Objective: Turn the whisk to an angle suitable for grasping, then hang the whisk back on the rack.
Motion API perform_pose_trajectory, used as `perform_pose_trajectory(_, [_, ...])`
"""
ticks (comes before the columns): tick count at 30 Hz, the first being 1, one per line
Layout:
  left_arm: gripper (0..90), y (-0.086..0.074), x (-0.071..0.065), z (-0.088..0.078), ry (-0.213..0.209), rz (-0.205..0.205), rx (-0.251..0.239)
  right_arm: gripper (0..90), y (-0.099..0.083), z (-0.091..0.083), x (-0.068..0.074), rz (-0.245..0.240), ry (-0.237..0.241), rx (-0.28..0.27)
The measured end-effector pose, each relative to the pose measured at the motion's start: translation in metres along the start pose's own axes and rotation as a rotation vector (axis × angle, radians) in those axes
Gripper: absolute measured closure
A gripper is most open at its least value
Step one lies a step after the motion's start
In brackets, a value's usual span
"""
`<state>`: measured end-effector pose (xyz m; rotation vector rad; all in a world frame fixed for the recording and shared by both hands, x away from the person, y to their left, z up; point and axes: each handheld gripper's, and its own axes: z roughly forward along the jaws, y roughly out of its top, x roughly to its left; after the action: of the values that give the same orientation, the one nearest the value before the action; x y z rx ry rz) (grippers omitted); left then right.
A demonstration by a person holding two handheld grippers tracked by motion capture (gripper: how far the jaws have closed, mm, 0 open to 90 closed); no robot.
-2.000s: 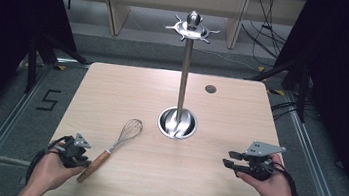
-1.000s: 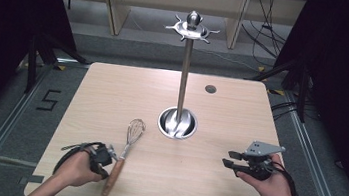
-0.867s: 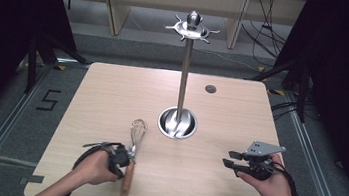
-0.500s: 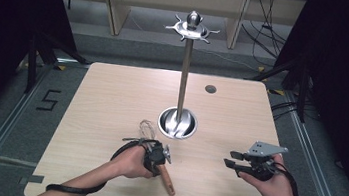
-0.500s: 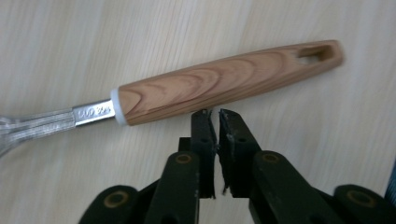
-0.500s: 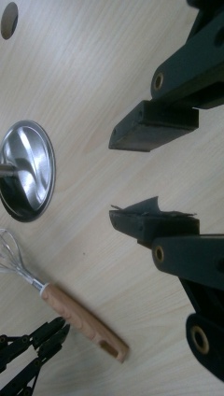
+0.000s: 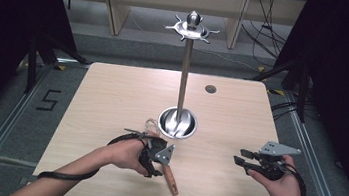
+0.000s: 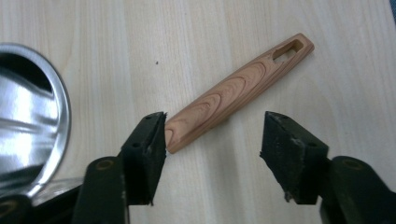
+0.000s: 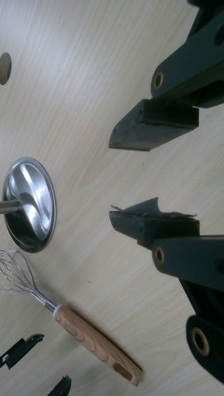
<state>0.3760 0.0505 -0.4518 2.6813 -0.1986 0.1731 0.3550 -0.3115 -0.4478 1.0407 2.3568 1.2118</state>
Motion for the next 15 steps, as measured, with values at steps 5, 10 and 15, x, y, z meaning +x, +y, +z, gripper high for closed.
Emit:
perform_pose_trajectory(5, [34.5,0.008,0.005,0.005,-0.018,0.085,0.0,59.0,0.001,-0.001,0.002,0.009,-0.011,-0.009])
perform_pose_trajectory(10, [33.2,0.014,0.01,0.013,-0.031,0.153,0.013,58.8,0.002,0.002,0.0,-0.025,-0.009,-0.002])
perform_pose_trajectory(15, [35.0,0.017,0.013,0.02,-0.05,0.191,0.032,58.7,0.001,0.002,0.0,0.005,0.0,-0.011])
